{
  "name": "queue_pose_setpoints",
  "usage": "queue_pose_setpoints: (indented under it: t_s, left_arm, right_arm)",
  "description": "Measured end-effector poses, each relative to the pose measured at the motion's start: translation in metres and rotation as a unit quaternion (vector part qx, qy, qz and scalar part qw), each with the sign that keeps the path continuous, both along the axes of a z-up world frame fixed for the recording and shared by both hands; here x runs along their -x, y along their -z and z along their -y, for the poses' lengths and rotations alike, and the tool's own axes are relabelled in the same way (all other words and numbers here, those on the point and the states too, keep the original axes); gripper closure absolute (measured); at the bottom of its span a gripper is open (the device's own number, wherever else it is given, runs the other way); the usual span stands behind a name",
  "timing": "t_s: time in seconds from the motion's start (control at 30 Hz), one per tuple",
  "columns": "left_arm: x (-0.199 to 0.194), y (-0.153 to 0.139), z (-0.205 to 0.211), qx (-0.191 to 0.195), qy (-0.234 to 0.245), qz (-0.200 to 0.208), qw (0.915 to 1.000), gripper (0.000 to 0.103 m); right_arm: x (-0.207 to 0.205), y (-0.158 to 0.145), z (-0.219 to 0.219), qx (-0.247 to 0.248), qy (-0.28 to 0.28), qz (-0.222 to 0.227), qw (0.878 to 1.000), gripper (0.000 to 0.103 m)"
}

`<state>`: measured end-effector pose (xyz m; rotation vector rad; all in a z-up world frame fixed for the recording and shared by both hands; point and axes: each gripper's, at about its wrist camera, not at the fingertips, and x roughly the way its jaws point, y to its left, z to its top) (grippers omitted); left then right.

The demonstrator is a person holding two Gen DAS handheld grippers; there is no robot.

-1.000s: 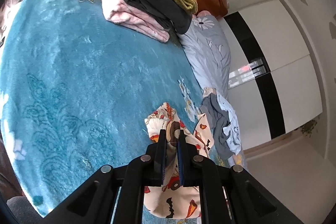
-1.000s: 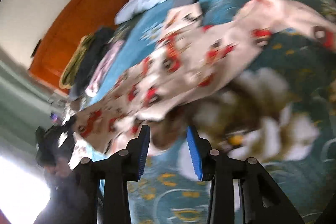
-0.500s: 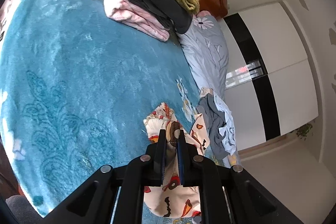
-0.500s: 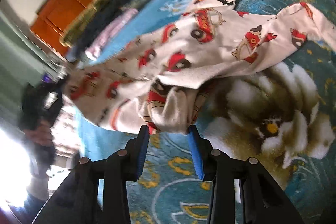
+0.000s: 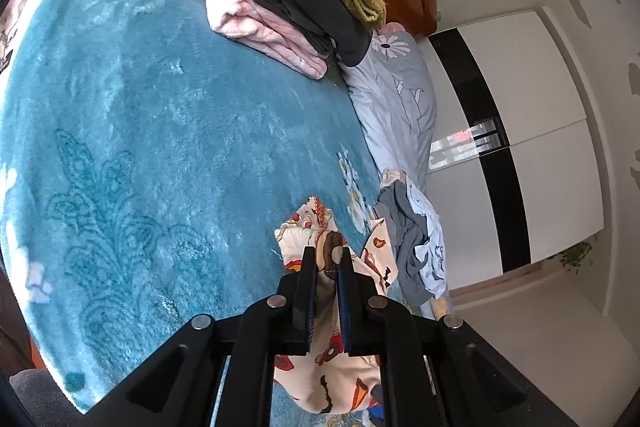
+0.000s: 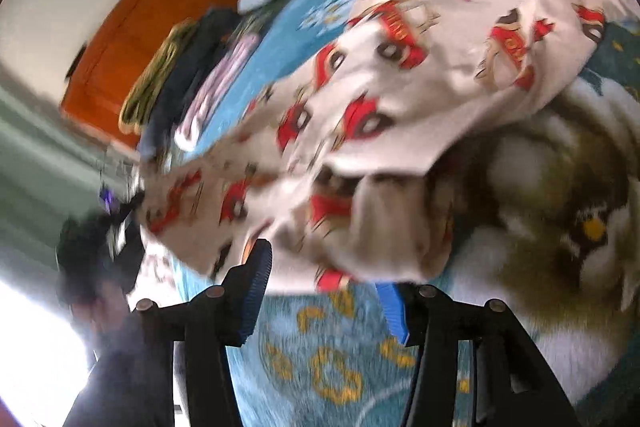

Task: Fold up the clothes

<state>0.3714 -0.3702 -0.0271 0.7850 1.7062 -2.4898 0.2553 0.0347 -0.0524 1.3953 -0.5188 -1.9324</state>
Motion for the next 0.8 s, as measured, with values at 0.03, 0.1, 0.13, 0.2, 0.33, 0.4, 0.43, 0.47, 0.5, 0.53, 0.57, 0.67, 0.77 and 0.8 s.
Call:
queue_pose_setpoints:
  t_s: [0.03,0.1,0.13,0.2,0.33,0.4,0.43,0.47,0.5,0.53,0.57,0.67,0.77,0.8]
  left_arm:
    - [0.000,0.000,0.000,0.000,0.001,0.000,1.0000,0.092]
    - [0.001,-0.001,-0.002,0.003,0.004,-0.001,1.0000,0.092]
    - [0.001,-0.003,-0.003,0.006,0.008,-0.004,0.9999,0.092]
    - [0.001,-0.008,-0.006,0.014,0.017,-0.008,0.9997,0.092]
    - [0.000,-0.029,-0.013,0.026,0.040,-0.038,0.9982,0.092]
    - [0.000,-0.039,-0.015,0.026,0.045,-0.055,0.9971,0.092]
    - [0.000,-0.043,-0.015,0.024,0.047,-0.064,0.9965,0.092]
    - [-0.001,-0.047,-0.015,0.022,0.049,-0.073,0.9958,0.093]
    - [-0.001,-0.049,-0.015,0.024,0.048,-0.076,0.9956,0.093]
    - [-0.002,-0.051,-0.012,0.026,0.043,-0.075,0.9959,0.093]
    - [-0.002,-0.051,-0.010,0.026,0.040,-0.074,0.9961,0.093]
    - [-0.002,-0.042,-0.002,0.014,0.023,-0.060,0.9979,0.093]
    - [0.007,-0.036,0.005,0.014,0.014,-0.045,0.9988,0.093]
    - [0.011,-0.035,0.008,0.015,0.012,-0.040,0.9990,0.093]
  right_arm:
    - [0.005,0.001,0.000,0.005,0.011,0.006,1.000,0.059]
    - [0.012,-0.001,0.000,-0.011,0.025,0.003,1.000,0.079]
    - [0.015,-0.004,0.001,-0.019,0.028,-0.002,0.999,0.083]
    - [0.018,-0.015,0.001,-0.018,0.033,-0.018,0.999,0.091]
    - [0.012,-0.064,-0.010,0.013,0.021,-0.081,0.996,0.095]
    - [0.004,-0.099,-0.013,0.026,0.002,-0.128,0.991,0.095]
    - [-0.001,-0.117,-0.012,0.031,-0.006,-0.151,0.988,0.096]
    - [-0.004,-0.131,-0.013,0.037,-0.011,-0.166,0.985,0.096]
    - [-0.006,-0.144,-0.013,0.041,-0.016,-0.183,0.982,0.096]
    - [-0.009,-0.157,-0.011,0.043,-0.021,-0.203,0.978,0.096]
    - [-0.010,-0.167,-0.008,0.044,-0.024,-0.217,0.975,0.096]
    - [0.012,-0.165,0.012,0.030,-0.029,-0.215,0.976,0.096]
    - [0.054,-0.135,0.032,0.031,-0.021,-0.156,0.987,0.096]
    - [0.066,-0.126,0.039,0.035,-0.020,-0.140,0.989,0.096]
